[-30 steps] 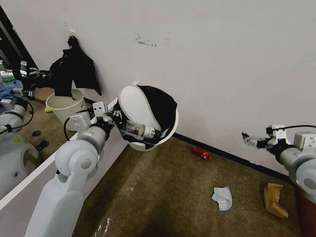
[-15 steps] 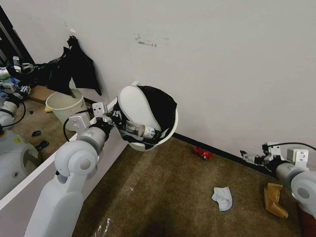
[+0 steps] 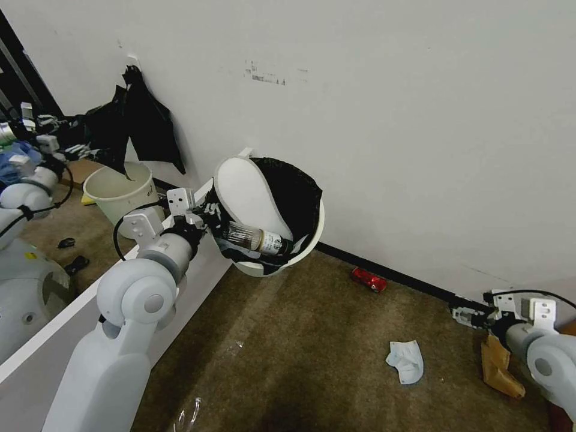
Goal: Pick up the trash bin and place the garbage on the floor into it.
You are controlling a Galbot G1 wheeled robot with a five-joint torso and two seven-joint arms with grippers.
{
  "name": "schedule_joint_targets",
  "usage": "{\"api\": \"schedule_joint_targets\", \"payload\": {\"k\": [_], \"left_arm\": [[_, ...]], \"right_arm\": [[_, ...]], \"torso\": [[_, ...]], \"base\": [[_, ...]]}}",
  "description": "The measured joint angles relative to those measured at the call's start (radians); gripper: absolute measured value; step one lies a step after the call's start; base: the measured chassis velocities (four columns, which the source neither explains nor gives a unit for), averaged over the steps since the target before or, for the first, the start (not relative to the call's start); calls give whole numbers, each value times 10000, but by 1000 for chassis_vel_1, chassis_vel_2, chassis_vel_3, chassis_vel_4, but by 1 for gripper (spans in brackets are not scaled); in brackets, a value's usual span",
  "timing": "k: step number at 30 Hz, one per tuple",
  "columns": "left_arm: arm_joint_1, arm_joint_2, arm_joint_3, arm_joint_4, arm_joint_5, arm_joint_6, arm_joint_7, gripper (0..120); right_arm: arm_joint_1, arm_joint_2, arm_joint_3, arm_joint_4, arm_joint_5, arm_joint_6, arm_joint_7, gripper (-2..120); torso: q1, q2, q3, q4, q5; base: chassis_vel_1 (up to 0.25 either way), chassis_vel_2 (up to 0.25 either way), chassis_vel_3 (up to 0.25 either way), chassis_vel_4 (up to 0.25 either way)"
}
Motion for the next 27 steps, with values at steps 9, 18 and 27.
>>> {"api": "schedule_joint_targets", "payload": {"k": [9, 18, 27], "left_arm": [[-25, -2, -8, 13, -3, -9, 5, 4], [10, 19, -25, 2, -1, -11, 9, 4], [73, 38, -46, 1, -1, -11, 12, 4]], "right_arm": [[228, 195, -178, -1245, -438, 365, -373, 100], [422, 356, -176, -2283, -847, 720, -711, 100], [939, 514, -195, -3743, -1222, 1238, -1149, 100]], "torso": [[0, 0, 0, 1, 0], [0, 1, 1, -1, 0], [0, 0, 1, 0, 1]], "base": [[0, 0, 0, 0], [0, 0, 0, 0], [0, 0, 0, 0]]}}
